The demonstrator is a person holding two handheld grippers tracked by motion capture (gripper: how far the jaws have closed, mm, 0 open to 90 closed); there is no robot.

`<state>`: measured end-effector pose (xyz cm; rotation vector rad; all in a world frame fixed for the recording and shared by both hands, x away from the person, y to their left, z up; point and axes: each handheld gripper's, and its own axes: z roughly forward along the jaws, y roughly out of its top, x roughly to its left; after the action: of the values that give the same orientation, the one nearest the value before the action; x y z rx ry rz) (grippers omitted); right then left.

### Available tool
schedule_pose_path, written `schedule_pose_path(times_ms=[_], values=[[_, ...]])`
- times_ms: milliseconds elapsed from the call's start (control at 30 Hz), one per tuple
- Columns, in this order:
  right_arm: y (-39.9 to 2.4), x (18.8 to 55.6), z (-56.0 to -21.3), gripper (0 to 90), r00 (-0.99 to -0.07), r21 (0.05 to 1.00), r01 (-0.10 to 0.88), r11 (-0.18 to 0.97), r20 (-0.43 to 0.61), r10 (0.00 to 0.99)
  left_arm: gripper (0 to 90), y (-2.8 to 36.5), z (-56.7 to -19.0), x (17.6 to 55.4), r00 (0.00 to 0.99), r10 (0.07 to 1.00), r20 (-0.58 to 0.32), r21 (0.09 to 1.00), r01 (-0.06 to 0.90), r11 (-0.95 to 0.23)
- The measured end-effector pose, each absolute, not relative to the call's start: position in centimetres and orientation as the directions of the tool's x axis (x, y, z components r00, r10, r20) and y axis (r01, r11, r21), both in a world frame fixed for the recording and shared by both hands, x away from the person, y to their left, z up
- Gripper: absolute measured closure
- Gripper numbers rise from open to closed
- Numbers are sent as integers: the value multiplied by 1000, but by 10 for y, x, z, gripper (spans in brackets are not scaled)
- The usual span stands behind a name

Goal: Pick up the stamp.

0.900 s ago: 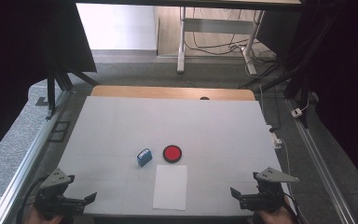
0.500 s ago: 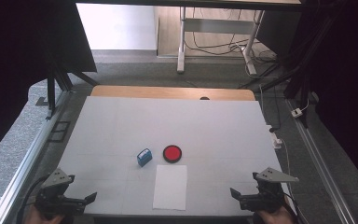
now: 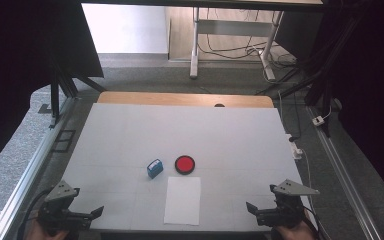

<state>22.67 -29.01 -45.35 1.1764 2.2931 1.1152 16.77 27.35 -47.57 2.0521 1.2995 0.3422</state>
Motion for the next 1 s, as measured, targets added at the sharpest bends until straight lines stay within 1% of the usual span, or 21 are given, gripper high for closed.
schedule_pose_path(times_ms=[367, 700, 1000], values=[[-289, 229, -454, 0, -613, 764, 536, 359, 60, 788, 0, 272, -470, 167, 463, 878, -123, 673, 689, -269], [-288, 228, -454, 0, -614, 760, 535, 368, 51, 788, 0, 267, -467, 171, 486, 868, -104, 684, 668, -293], [-288, 228, -454, 0, -616, 760, 534, 372, 47, 787, 0, 261, -464, 177, 517, 849, -105, 698, 647, -307]])
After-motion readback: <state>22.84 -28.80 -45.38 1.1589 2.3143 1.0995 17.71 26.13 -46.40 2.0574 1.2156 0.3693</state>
